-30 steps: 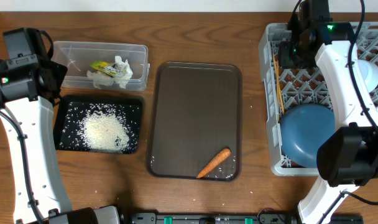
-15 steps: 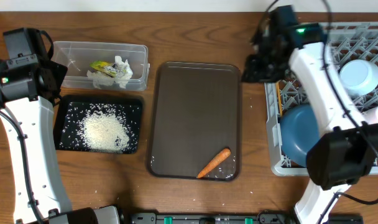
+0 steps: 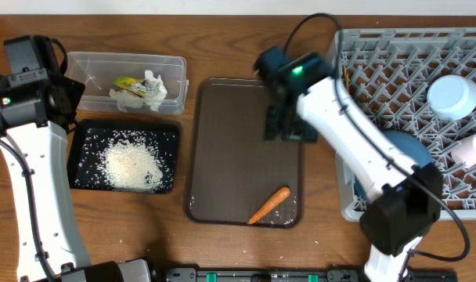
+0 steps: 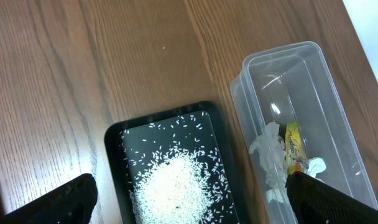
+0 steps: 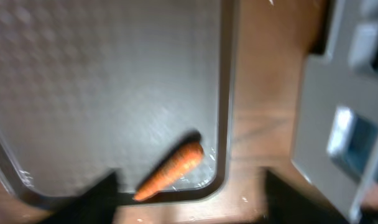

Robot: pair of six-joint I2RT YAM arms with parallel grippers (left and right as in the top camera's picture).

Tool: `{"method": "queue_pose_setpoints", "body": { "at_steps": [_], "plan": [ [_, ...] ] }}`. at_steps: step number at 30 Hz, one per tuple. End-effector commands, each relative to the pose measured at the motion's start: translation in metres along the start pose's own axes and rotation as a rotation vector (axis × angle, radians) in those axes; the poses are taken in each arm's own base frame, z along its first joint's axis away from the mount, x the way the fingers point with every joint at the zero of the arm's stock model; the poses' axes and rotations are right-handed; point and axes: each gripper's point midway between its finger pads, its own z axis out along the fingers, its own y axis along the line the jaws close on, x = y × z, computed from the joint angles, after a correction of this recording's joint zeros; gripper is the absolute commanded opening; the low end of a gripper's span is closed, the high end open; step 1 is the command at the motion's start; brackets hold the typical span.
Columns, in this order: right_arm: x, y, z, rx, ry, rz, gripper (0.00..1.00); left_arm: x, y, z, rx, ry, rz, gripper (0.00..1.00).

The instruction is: Sort waste into correct bins and load items into the dishwasher rack

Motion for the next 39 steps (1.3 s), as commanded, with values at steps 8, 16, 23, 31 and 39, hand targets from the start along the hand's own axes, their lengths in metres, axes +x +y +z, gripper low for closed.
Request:
{"method": "queue_pose_setpoints", "body": {
  "at_steps": [8, 16, 23, 31, 39],
  "plan": [
    [0.032, -0.017, -0.022, 0.171, -0.091, 0.093, 0.99, -0.002, 0.004, 0.002, -0.022, -0.012, 0.012, 0.99],
    [0.055, -0.039, -0.018, 0.192, -0.070, 0.159, 0.99, -0.002, 0.004, 0.002, -0.022, -0.012, 0.012, 0.99],
    [0.076, -0.063, -0.012, 0.074, -0.130, 0.180, 0.99, -0.002, 0.004, 0.002, -0.021, -0.012, 0.012, 0.99],
    [0.096, 0.002, 0.023, -0.274, -0.043, 0.142, 0.99, -0.002, 0.004, 0.002, -0.021, -0.012, 0.012, 0.99],
    [0.110, -0.007, 0.082, -0.167, 0.043, 0.387, 0.99, -0.002, 0.004, 0.002, -0.021, -0.012, 0.012, 0.99]
  ]
}}
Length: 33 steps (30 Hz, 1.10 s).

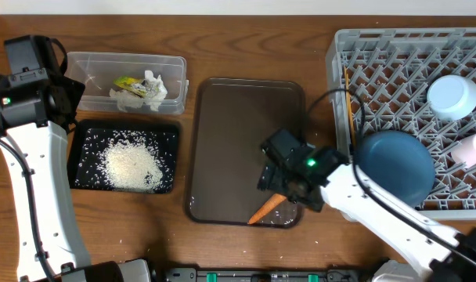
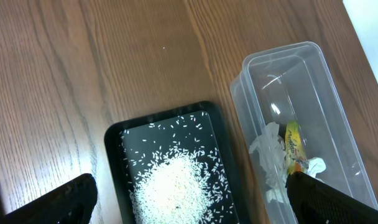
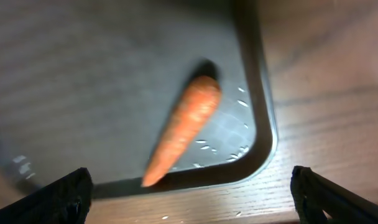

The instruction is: Sort waste into correct bins and load items into the dishwasher rack

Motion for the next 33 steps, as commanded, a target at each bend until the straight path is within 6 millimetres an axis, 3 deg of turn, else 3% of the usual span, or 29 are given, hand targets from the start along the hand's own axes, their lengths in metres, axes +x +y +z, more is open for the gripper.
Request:
{"method": "queue_pose_setpoints", "body": {
  "at_steps": [1, 8, 11, 16, 22, 28, 33],
  "plan": [
    [0.008, -0.002, 0.017, 0.032, 0.038, 0.096, 0.99, -0.002, 0.004, 0.002, -0.021, -0.012, 0.012, 0.99],
    [0.021, 0.017, 0.048, 0.032, 0.096, 0.070, 0.95, -0.002, 0.004, 0.002, -0.021, -0.012, 0.012, 0.99],
    [0.029, 0.020, 0.065, 0.051, 0.132, 0.088, 0.88, -0.002, 0.004, 0.002, -0.021, -0.012, 0.012, 0.99],
    [0.039, 0.026, 0.085, 0.055, 0.201, 0.087, 0.88, -0.002, 0.004, 0.002, -0.021, -0.012, 0.012, 0.99],
    [0.043, 0.025, 0.090, 0.068, 0.211, 0.081, 0.77, -0.002, 0.004, 0.002, -0.021, -0.012, 0.012, 0.99],
    [0.041, 0.026, 0.090, 0.066, 0.196, 0.079, 0.74, -0.002, 0.004, 0.002, -0.021, -0.012, 0.012, 0.99],
    [0.035, 0.025, 0.090, 0.072, 0.168, 0.078, 0.61, -0.002, 0.004, 0.002, -0.021, -0.012, 0.012, 1.00]
  ]
}}
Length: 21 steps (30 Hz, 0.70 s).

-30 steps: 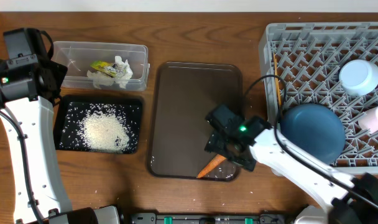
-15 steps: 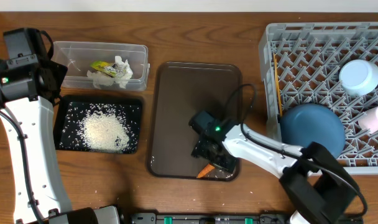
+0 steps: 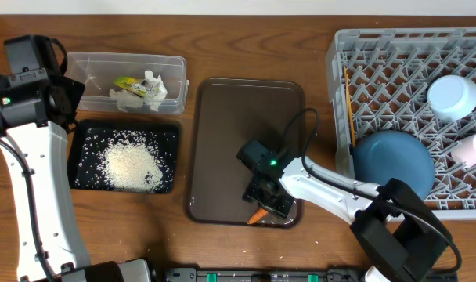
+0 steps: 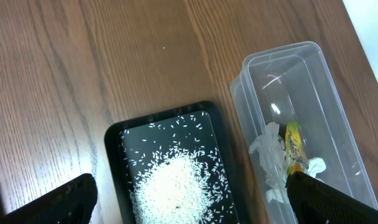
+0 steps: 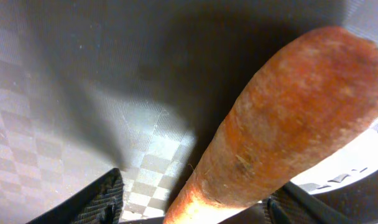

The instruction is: Sort waste into correct bins and load items into the dishwasher rack

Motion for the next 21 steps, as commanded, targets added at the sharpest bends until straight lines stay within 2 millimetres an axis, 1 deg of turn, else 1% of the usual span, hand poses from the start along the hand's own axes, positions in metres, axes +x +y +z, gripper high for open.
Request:
{"method": "queue_pose_setpoints", "body": {
  "at_steps": [1, 3, 4, 16, 19, 21],
  "plan": [
    [-0.006, -0.003, 0.009, 0.030, -0.036, -0.009, 0.57, -0.002, 0.004, 0.002, -0.021, -0.012, 0.012, 0.99],
    [-0.007, -0.003, 0.008, 0.029, -0.037, -0.013, 0.50, -0.002, 0.004, 0.002, -0.021, -0.012, 0.012, 1.00],
    [-0.008, -0.003, 0.008, 0.029, -0.036, -0.014, 0.49, -0.002, 0.004, 0.002, -0.021, -0.012, 0.012, 0.99],
    [-0.014, -0.002, 0.006, 0.021, -0.038, -0.040, 0.49, -0.002, 0.004, 0.002, -0.021, -0.012, 0.012, 0.99],
    [-0.016, 0.002, 0.003, 0.009, -0.045, -0.066, 0.49, -0.002, 0.004, 0.002, -0.022, -0.012, 0.012, 0.99],
    [-0.020, 0.009, -0.002, -0.004, -0.059, -0.106, 0.53, -0.002, 0.004, 0.002, -0.021, -0.012, 0.012, 0.99]
  ]
}}
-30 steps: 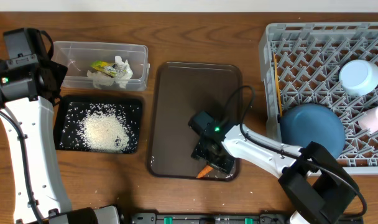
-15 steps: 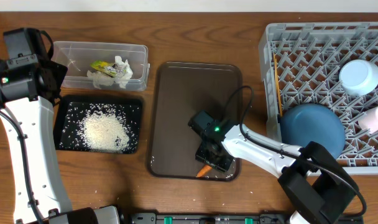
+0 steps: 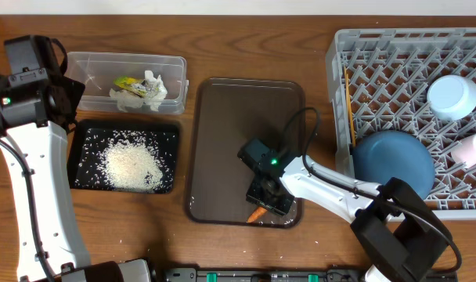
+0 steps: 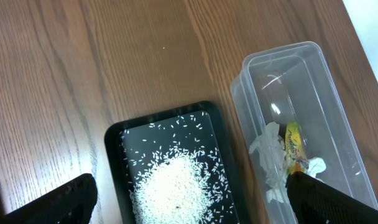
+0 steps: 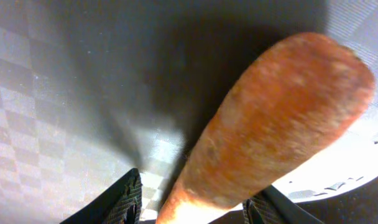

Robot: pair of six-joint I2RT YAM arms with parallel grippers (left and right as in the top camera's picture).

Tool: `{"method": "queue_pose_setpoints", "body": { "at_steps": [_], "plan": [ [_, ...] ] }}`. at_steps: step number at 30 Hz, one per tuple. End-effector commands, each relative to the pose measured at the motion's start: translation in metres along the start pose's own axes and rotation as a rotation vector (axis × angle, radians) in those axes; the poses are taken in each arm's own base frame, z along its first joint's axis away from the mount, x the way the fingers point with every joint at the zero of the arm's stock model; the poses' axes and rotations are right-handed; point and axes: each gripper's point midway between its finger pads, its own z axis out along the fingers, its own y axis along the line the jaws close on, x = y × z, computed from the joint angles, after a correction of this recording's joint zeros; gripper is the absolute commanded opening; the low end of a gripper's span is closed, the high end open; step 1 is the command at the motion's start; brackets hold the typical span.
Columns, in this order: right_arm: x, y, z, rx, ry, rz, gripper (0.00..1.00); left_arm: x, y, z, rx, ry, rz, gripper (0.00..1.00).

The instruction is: Sort waste into correct bins and load items into the dishwasher rack

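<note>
An orange carrot (image 5: 270, 130) lies in the near right corner of the brown tray (image 3: 222, 117); only its tip (image 3: 256, 213) shows in the overhead view. My right gripper (image 5: 195, 202) is down on the tray, open, one finger on each side of the carrot's thin end; the right finger sits against it and a narrow gap is left at the left finger. My left gripper (image 4: 189, 208) hangs open and empty above the black tray of rice (image 4: 176, 186) and the clear bin (image 4: 301, 118) with wrappers (image 4: 282, 155).
The grey dishwasher rack (image 3: 394, 70) at the right holds a blue bowl (image 3: 393, 166), a white cup (image 3: 452, 97) and a pink item. A few rice grains lie by the brown tray's corner (image 5: 363, 93). The right arm stretches from the near edge across the tray.
The right gripper's fingers stand closer together around the carrot than before. The carrot's tip has shifted slightly. The left arm has not moved.
The right gripper was first high over the far end of the brown tray by the rack. It then hung over the carrot at the near corner. After that it was down with wide fingers astride the carrot, and now they have narrowed on it.
</note>
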Motion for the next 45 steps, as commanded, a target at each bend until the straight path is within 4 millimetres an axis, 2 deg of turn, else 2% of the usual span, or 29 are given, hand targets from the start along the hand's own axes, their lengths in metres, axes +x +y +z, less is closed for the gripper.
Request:
{"method": "queue_pose_setpoints", "body": {
  "at_steps": [1, 4, 9, 11, 12, 16, 19, 22, 24, 28, 32, 37, 42, 45],
  "plan": [
    [-0.019, 0.009, -0.005, -0.002, -0.065, -0.075, 0.56, -0.002, 0.004, 0.002, -0.021, -0.012, 0.012, 0.99],
    [-0.033, 0.017, -0.029, 0.000, -0.120, -0.108, 0.63, -0.002, 0.004, 0.002, -0.021, -0.012, 0.012, 0.99],
    [-0.061, 0.023, -0.089, 0.009, -0.226, -0.173, 0.81, -0.002, 0.004, 0.002, -0.021, -0.012, 0.012, 0.99],
    [-0.073, 0.026, -0.117, -0.008, -0.255, -0.228, 0.99, -0.002, 0.004, 0.002, -0.022, -0.012, 0.012, 0.99],
    [-0.085, 0.023, -0.143, -0.019, -0.276, -0.265, 0.99, -0.002, 0.004, 0.002, -0.021, -0.012, 0.012, 0.99],
    [-0.125, -0.005, -0.201, -0.038, -0.348, -0.188, 0.99, -0.002, 0.004, 0.002, -0.021, -0.012, 0.012, 0.99],
    [-0.168, -0.044, -0.240, -0.027, -0.462, -0.045, 0.99, -0.002, 0.004, 0.002, -0.021, -0.012, 0.012, 0.99],
    [-0.203, -0.091, -0.264, -0.005, -0.543, 0.107, 0.99, -0.002, 0.004, 0.002, -0.021, -0.012, 0.012, 0.99],
    [-0.219, -0.121, -0.270, 0.009, -0.555, 0.201, 0.99, -0.002, 0.004, 0.002, -0.021, -0.012, 0.012, 0.99],
    [-0.236, -0.170, -0.274, 0.023, -0.547, 0.349, 0.99, -0.002, 0.004, 0.002, -0.021, -0.012, 0.012, 0.99],
    [-0.243, -0.201, -0.278, 0.031, -0.552, 0.438, 0.99, -0.002, 0.004, 0.002, -0.021, -0.012, 0.012, 0.99],
    [-0.247, -0.220, -0.280, 0.034, -0.555, 0.491, 0.99, -0.003, 0.004, 0.002, -0.020, -0.013, 0.011, 0.99],
    [-0.247, -0.221, -0.281, 0.035, -0.555, 0.497, 0.99, -0.001, 0.002, 0.003, -0.012, -0.003, 0.011, 0.99],
    [-0.247, -0.221, -0.281, 0.035, -0.555, 0.496, 0.99, 0.029, -0.004, 0.000, 0.047, 0.157, 0.027, 1.00]
  ]
}}
